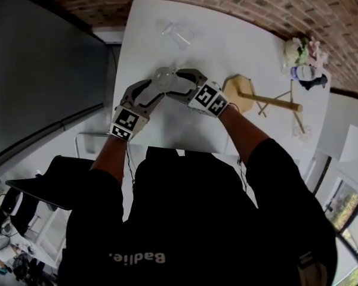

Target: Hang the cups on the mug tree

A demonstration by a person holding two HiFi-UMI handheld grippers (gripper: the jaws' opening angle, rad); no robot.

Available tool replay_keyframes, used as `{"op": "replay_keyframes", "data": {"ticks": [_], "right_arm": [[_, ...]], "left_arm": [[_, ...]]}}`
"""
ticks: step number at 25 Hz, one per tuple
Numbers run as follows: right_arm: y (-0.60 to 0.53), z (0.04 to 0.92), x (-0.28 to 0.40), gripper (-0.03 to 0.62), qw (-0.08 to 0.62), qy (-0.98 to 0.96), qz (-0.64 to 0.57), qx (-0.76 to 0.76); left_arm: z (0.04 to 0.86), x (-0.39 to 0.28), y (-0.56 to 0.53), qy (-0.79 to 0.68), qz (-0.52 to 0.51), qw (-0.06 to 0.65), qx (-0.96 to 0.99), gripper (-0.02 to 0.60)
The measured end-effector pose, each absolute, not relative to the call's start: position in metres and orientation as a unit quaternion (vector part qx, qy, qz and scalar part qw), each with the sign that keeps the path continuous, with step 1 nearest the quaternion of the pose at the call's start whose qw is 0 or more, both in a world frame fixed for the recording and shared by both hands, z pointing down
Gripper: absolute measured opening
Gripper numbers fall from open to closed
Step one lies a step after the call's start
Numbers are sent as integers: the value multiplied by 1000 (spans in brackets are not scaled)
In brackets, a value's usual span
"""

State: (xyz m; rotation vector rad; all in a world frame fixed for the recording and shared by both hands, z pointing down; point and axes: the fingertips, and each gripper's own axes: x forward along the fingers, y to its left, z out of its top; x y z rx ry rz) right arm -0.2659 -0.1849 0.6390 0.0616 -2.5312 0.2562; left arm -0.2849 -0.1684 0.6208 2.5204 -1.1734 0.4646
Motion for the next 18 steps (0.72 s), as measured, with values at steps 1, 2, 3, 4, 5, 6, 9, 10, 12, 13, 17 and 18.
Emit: {"op": "replay_keyframes", "data": {"ticks": [1,2,3,4,5,6,9,10,12,13,17,18], "right_arm": [[-184,641,-266,301,302,-949,92,22],[-184,642,-265,301,311,-946,86,21],[-183,644,-264,301,321,-944,80,19],[-182,646,-263,301,331,-941,74,17],[-181,647,-261,301,340,-938,71,16],[-179,647,-259,301,347,-935,70,18],[-176,631,-244,301,343,-933,96,43],[-177,618,-237,301,328,-935,115,63],[-192,588,-227,301,281,-939,153,124],[-207,575,-227,301,267,-938,158,157],[-300,569,-252,304,357,-899,105,230],[-320,578,-263,305,395,-885,92,228]], "left_arm": [[623,-285,-168,-413,168,167,880,216],[626,-284,-166,-413,175,173,877,216],[628,-283,-165,-411,183,179,875,216],[629,-282,-164,-409,188,185,873,221],[630,-282,-163,-408,192,189,872,230],[631,-282,-162,-409,193,193,871,244],[629,-289,-152,-417,179,205,867,281],[626,-293,-148,-423,168,208,866,287],[616,-306,-137,-445,139,211,859,298],[610,-314,-131,-460,123,212,853,299],[590,-341,-110,-514,79,218,826,295],[587,-344,-105,-521,73,220,822,288]]}}
